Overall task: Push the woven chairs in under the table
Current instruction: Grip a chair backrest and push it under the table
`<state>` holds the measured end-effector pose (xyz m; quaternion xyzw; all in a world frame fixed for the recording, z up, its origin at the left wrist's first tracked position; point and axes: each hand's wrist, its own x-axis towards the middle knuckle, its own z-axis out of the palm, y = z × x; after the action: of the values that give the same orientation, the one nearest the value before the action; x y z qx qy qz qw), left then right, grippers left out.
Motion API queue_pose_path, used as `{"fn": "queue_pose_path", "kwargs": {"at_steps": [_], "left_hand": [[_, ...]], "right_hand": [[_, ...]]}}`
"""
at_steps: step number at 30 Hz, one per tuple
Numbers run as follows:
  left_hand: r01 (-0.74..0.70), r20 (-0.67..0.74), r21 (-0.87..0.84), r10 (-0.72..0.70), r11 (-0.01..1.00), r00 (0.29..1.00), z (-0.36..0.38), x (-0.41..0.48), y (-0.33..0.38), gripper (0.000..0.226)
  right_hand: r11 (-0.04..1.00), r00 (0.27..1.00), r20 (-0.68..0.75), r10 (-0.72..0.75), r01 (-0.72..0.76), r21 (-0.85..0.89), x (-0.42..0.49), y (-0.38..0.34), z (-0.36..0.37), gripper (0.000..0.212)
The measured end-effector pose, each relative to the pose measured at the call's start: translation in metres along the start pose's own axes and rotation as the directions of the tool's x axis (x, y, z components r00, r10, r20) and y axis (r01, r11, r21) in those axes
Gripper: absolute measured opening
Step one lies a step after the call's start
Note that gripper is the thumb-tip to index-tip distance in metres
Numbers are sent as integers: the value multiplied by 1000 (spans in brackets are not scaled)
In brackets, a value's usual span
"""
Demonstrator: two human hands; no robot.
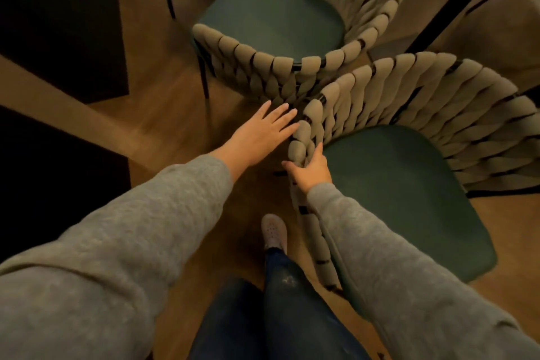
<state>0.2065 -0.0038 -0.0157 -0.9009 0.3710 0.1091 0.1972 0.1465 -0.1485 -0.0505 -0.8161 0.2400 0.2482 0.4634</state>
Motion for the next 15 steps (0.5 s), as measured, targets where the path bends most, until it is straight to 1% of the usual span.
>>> {"fn": "queue_pose_path", "kwargs": {"at_steps": [3,5,7,9,11,13,15], "left_hand": [[-108,-18,48,109,993,994,-7,30,-11,73],[-205,14,115,205,972,979,-11,45,-15,72],[-300,20,178,302,937,953,-13,64,-20,71],[-375,19,255,383,891,923,-13,85,-24,70],[-449,38,351,467,822,884,-14,104,-28,70],[-510,59,432,542,744,839,-17,121,-31,69],[-576,78,492,626,652,776,-21,137,-33,63]], "right_hand": [[997,997,14,75,-76,21,10,-12,2,102],[992,992,37,122,-122,8,13,-18,6,94],[986,986,6,166,-166,14,15,-22,13,92],[978,976,-66,206,-206,10,17,-27,20,89],[966,954,-151,257,-259,9,19,-32,28,81],[948,919,-240,314,-315,34,26,-38,34,74],[927,871,-324,370,-369,66,32,-44,39,72]]}}
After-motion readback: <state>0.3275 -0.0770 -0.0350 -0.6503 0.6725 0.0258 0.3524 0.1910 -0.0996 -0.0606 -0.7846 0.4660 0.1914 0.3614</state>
